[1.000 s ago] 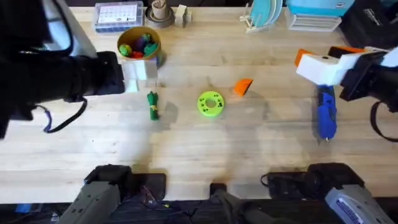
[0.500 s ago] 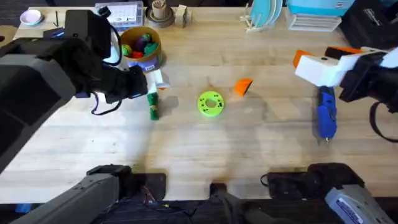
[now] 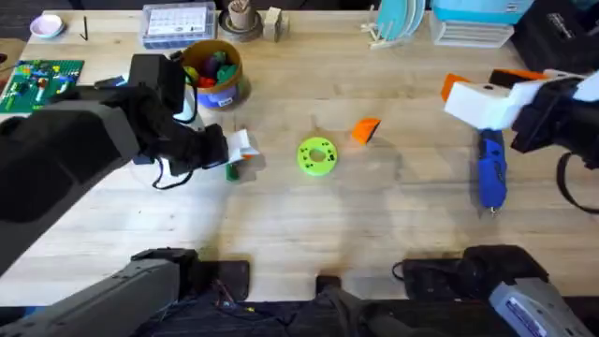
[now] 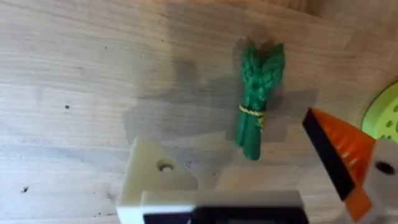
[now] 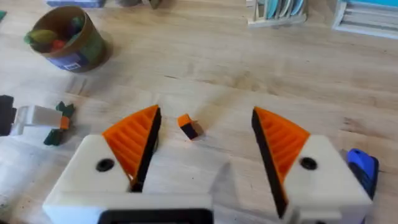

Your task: Pick up the gripper from the table and insert it into the empty holder that is missing its gripper. Then pick up a screw, insert it into the mounting hole, and use the screwdriver to tighten it. Finally, clean up the table by picking up the vegetable and placing it into the bucket.

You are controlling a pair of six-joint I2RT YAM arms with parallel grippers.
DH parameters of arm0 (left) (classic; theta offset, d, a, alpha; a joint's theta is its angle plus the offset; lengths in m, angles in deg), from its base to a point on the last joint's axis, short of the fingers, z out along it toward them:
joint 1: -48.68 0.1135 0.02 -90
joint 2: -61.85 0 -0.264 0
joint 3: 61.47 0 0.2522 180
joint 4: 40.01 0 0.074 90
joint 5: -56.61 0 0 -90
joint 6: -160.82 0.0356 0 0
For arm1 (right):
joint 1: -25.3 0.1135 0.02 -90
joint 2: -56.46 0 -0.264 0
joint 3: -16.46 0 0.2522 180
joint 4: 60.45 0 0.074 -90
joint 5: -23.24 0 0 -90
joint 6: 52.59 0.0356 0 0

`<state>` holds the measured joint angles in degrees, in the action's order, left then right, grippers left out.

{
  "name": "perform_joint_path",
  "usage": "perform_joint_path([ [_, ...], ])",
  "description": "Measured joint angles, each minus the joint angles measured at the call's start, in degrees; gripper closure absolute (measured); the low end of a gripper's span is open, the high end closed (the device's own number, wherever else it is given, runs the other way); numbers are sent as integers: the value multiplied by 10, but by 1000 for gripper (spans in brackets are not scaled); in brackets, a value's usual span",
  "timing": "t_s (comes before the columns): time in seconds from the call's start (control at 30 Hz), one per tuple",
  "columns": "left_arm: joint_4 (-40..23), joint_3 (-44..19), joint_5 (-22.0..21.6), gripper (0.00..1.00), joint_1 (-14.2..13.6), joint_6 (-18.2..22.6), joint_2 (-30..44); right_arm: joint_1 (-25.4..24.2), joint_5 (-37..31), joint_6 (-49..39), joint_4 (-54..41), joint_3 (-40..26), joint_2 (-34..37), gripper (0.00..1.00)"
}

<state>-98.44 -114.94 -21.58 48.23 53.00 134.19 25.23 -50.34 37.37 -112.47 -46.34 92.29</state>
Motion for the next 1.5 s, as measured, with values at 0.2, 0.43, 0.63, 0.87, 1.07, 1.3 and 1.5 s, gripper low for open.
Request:
perform_joint_path([
  [0.2,37,20,6,8,0,0,0,0,0,0,11,0,0,78],
  [0.43,55,22,23,26,0,-4,7,0,0,0,20,0,0,77],
  [0.63,61,22,49,56,0,-15,49,0,0,0,20,0,0,77],
  [0.87,68,22,70,235,0,-38,76,0,0,0,20,0,0,77],
  [1.07,76,22,93,632,0,-45,76,0,0,0,20,0,0,77],
  [1.3,81,20,125,996,0,-49,74,0,0,0,20,0,0,77],
  [1.5,69,15,124,997,0,-49,74,0,0,0,20,0,0,77],
])
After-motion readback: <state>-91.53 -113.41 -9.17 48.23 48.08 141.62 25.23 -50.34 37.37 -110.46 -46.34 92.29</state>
